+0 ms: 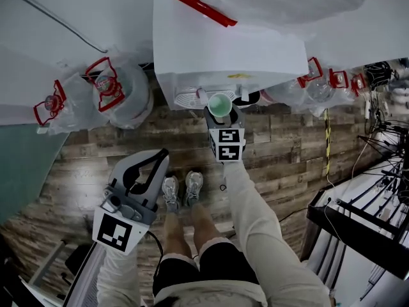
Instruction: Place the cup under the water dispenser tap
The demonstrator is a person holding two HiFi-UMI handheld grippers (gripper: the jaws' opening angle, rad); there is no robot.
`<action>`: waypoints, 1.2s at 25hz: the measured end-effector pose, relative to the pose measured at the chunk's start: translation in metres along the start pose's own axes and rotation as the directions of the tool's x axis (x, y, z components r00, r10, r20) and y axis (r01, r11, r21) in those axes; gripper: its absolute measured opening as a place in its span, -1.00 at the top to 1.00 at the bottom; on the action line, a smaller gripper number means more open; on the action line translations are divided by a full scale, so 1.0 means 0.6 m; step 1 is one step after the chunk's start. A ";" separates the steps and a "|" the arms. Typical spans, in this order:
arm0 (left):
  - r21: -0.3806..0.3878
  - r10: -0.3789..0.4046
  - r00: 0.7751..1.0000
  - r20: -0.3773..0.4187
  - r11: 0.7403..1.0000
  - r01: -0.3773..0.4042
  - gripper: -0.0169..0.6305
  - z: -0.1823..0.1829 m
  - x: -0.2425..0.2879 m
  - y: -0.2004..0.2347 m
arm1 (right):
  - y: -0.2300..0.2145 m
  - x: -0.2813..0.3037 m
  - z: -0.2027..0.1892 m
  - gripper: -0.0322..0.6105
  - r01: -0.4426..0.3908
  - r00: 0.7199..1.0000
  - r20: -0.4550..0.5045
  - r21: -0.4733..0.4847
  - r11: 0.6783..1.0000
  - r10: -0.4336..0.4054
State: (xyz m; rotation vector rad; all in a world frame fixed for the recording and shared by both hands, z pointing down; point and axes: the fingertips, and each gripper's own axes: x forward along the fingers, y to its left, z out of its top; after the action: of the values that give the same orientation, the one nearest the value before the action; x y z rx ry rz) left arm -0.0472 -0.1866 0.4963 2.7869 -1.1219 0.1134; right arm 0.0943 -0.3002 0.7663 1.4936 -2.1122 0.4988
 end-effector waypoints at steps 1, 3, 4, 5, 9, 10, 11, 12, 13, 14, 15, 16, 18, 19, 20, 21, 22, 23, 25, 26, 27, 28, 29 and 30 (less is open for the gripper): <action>0.001 -0.001 1.000 -0.001 1.000 0.001 0.93 -0.004 0.001 0.000 | -0.002 0.007 -0.007 -0.02 0.002 1.000 -0.009 -0.002 1.000 -0.002; 0.003 -0.006 1.000 -0.006 1.000 0.006 0.93 -0.012 0.003 0.000 | -0.006 0.019 -0.017 -0.02 0.002 1.000 -0.024 -0.004 1.000 -0.002; 0.005 -0.008 1.000 -0.010 1.000 0.008 0.93 -0.016 0.004 0.000 | -0.007 0.024 -0.021 -0.02 0.001 1.000 -0.030 -0.003 1.000 -0.001; 0.006 -0.009 1.000 -0.014 1.000 0.009 0.93 -0.019 0.004 0.000 | -0.007 0.029 -0.024 -0.02 -0.002 0.999 -0.035 0.000 1.000 0.002; -0.002 -0.002 1.000 -0.013 1.000 0.002 0.93 -0.024 0.006 0.005 | -0.008 0.048 -0.029 -0.02 -0.009 0.998 -0.055 -0.003 1.000 0.009; -0.002 0.001 1.000 -0.011 1.000 -0.001 0.93 -0.025 0.006 0.007 | -0.008 0.053 -0.031 -0.02 -0.011 0.998 -0.061 -0.007 1.000 0.011; -0.002 0.005 1.000 -0.011 1.000 -0.005 0.93 -0.027 0.005 0.009 | -0.008 0.059 -0.034 -0.02 -0.014 0.998 -0.068 -0.010 1.000 0.013; -0.003 0.010 1.000 -0.011 1.000 -0.010 0.93 -0.029 0.005 0.011 | -0.008 0.064 -0.037 -0.02 -0.017 0.997 -0.076 -0.010 1.000 0.016; -0.004 0.014 1.000 -0.012 1.000 -0.014 0.93 -0.032 0.004 0.013 | -0.007 0.069 -0.040 -0.02 -0.019 0.996 -0.084 -0.008 1.000 0.019; -0.006 0.019 1.000 -0.013 1.000 -0.019 0.93 -0.034 0.003 0.015 | -0.007 0.073 -0.043 -0.02 -0.020 0.996 -0.090 -0.004 1.000 0.020; -0.008 0.023 1.000 -0.014 1.000 -0.024 0.93 -0.035 0.001 0.016 | -0.007 0.077 -0.045 -0.02 -0.021 0.995 -0.096 0.001 1.000 0.020; -0.009 0.028 0.999 -0.016 1.000 -0.028 0.93 -0.037 0.000 0.018 | -0.008 0.080 -0.047 -0.02 -0.020 0.995 -0.102 0.005 1.000 0.020; -0.009 0.036 0.999 -0.024 0.999 -0.036 0.93 -0.041 -0.002 0.020 | -0.009 0.086 -0.050 -0.02 -0.017 0.994 -0.110 0.017 1.000 0.019; -0.009 0.038 0.999 -0.028 0.999 -0.039 0.93 -0.043 -0.003 0.021 | -0.009 0.089 -0.051 -0.02 -0.017 0.994 -0.112 0.023 1.000 0.019; -0.008 0.041 0.999 -0.031 0.999 -0.041 0.93 -0.045 -0.004 0.022 | -0.010 0.091 -0.052 -0.02 -0.017 0.993 -0.113 0.030 0.999 0.020; -0.007 0.044 0.999 -0.033 0.999 -0.044 0.93 -0.046 -0.006 0.023 | -0.010 0.093 -0.054 -0.02 -0.016 0.993 -0.114 0.036 0.999 0.020; -0.007 0.047 0.998 -0.034 0.999 -0.047 0.93 -0.047 -0.007 0.024 | -0.011 0.095 -0.055 -0.02 -0.015 0.993 -0.117 0.042 0.999 0.020; -0.008 0.051 0.998 -0.034 0.999 -0.051 0.93 -0.047 -0.008 0.025 | -0.011 0.096 -0.057 -0.02 -0.014 0.992 -0.121 0.046 0.999 0.020; -0.009 0.058 0.998 -0.034 0.998 -0.058 0.93 -0.048 -0.010 0.027 | -0.010 0.100 -0.060 -0.02 -0.017 0.992 -0.126 0.046 0.999 0.023; -0.009 0.060 0.998 -0.035 0.998 -0.060 0.93 -0.048 -0.011 0.028 | -0.009 0.101 -0.061 -0.02 -0.019 0.992 -0.127 0.042 0.999 0.024; -0.009 0.062 0.997 -0.037 0.998 -0.062 0.93 -0.049 -0.012 0.028 | -0.008 0.102 -0.061 -0.02 -0.020 0.992 -0.126 0.039 0.999 0.025; -0.009 0.063 0.997 -0.039 0.998 -0.064 0.93 -0.050 -0.013 0.028 | -0.007 0.102 -0.061 -0.02 -0.020 0.992 -0.125 0.039 0.999 0.025; -0.010 0.065 0.997 -0.042 0.998 -0.065 0.93 -0.052 -0.014 0.028 | -0.007 0.102 -0.060 -0.02 -0.021 0.992 -0.124 0.040 0.999 0.025; -0.010 0.066 0.997 -0.044 0.998 -0.067 0.93 -0.052 -0.014 0.028 | -0.007 0.102 -0.060 -0.03 -0.021 0.992 -0.124 0.041 0.999 0.026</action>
State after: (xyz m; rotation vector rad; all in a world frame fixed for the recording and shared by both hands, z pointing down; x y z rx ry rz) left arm -0.0656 -0.1879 0.5278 2.7241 -1.2012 0.1727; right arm 0.0886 -0.3281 0.8316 1.4223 -2.0358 0.6288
